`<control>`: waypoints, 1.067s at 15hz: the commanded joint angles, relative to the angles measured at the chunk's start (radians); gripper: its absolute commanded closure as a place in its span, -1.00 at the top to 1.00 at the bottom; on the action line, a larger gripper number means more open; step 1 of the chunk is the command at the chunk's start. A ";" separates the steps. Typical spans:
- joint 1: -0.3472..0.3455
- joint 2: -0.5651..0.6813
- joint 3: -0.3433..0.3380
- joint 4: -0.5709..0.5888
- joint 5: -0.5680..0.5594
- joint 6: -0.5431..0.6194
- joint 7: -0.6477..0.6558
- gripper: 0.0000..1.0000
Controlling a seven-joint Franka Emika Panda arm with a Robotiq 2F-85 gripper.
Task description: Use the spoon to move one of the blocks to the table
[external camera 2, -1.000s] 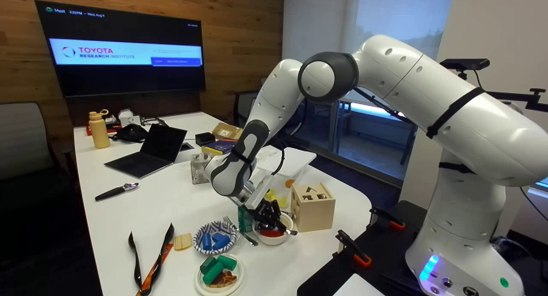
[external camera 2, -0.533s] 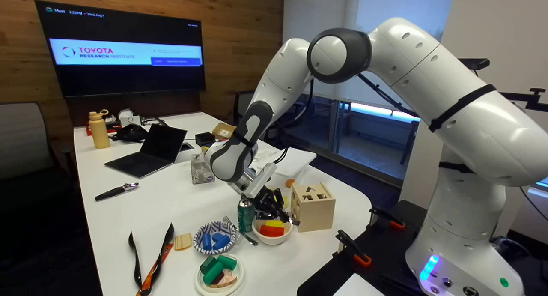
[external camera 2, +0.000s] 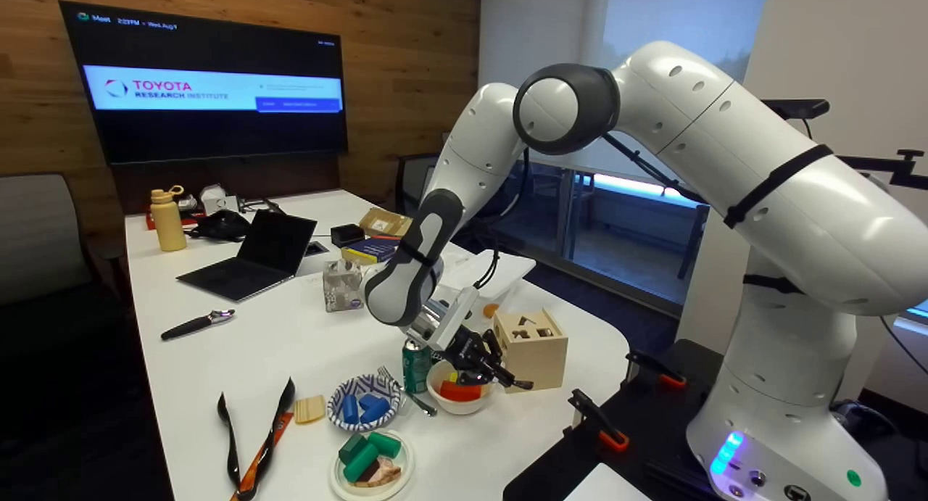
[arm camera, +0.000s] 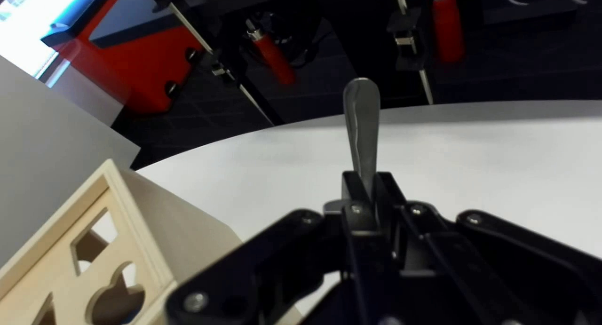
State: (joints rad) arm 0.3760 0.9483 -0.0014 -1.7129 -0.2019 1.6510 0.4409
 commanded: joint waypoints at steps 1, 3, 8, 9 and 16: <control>0.009 0.061 -0.011 0.069 -0.025 -0.038 0.027 -0.94; 0.010 0.090 -0.014 0.101 -0.035 -0.043 0.020 -0.94; 0.010 0.138 -0.014 0.170 -0.043 -0.042 0.002 -0.94; 0.010 0.146 -0.014 0.183 -0.044 -0.045 -0.001 -0.94; -0.012 0.145 0.014 0.190 -0.032 -0.008 -0.088 -0.94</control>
State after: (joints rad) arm 0.3764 1.0981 -0.0058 -1.5375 -0.2306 1.6497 0.3935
